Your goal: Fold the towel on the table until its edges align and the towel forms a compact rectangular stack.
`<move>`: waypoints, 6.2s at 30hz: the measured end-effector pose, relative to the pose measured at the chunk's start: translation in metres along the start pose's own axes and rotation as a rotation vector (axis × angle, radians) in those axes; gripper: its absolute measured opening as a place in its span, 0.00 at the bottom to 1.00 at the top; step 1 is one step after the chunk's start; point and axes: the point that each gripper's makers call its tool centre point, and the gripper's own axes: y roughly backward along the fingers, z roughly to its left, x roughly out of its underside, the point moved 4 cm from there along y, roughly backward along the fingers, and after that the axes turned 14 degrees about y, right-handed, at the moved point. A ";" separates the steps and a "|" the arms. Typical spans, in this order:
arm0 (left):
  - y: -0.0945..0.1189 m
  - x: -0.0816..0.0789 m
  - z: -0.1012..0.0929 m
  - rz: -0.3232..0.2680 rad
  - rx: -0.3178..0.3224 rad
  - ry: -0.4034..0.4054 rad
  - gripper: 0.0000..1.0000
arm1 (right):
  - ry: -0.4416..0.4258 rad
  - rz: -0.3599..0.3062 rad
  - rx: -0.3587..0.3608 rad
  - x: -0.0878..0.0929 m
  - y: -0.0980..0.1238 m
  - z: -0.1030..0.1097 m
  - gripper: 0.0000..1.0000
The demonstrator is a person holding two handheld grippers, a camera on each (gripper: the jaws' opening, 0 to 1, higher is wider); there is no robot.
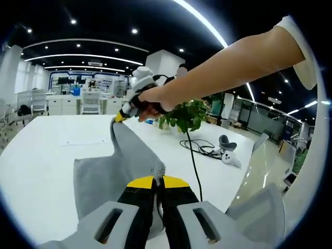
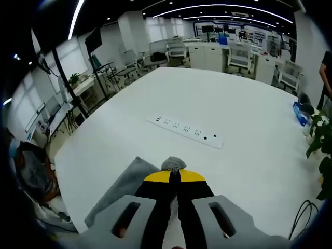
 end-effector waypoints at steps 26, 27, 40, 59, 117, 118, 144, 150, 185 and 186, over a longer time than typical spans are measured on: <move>0.028 0.009 0.036 0.042 -0.102 0.033 0.04 | 0.090 -0.007 -0.070 -0.021 -0.031 0.052 0.01; 0.029 0.010 0.037 0.044 -0.104 0.035 0.04 | 0.093 -0.009 -0.072 -0.021 -0.032 0.053 0.01; 0.039 0.024 0.052 0.097 -0.165 0.055 0.04 | 0.115 0.009 -0.101 -0.020 -0.051 0.067 0.01; 0.046 0.038 0.082 0.160 -0.236 0.059 0.04 | 0.148 0.033 -0.118 -0.018 -0.078 0.086 0.01; 0.054 0.093 0.144 0.343 -0.293 0.155 0.04 | 0.290 0.113 -0.068 -0.001 -0.173 0.111 0.02; 0.054 0.094 0.145 0.346 -0.293 0.153 0.04 | 0.288 0.113 -0.071 -0.001 -0.175 0.110 0.02; 0.061 0.101 0.157 0.373 -0.313 0.152 0.16 | 0.252 -0.017 -0.031 -0.017 -0.174 0.095 0.30; 0.060 0.096 0.158 0.357 -0.313 0.138 0.17 | 0.263 -0.062 0.006 -0.023 -0.150 0.094 0.34; 0.055 0.044 0.152 0.265 -0.292 0.028 0.31 | 0.181 -0.230 -0.029 -0.033 -0.061 0.071 0.58; 0.054 0.044 0.154 0.263 -0.292 0.020 0.33 | 0.179 -0.238 -0.032 -0.033 -0.056 0.072 0.59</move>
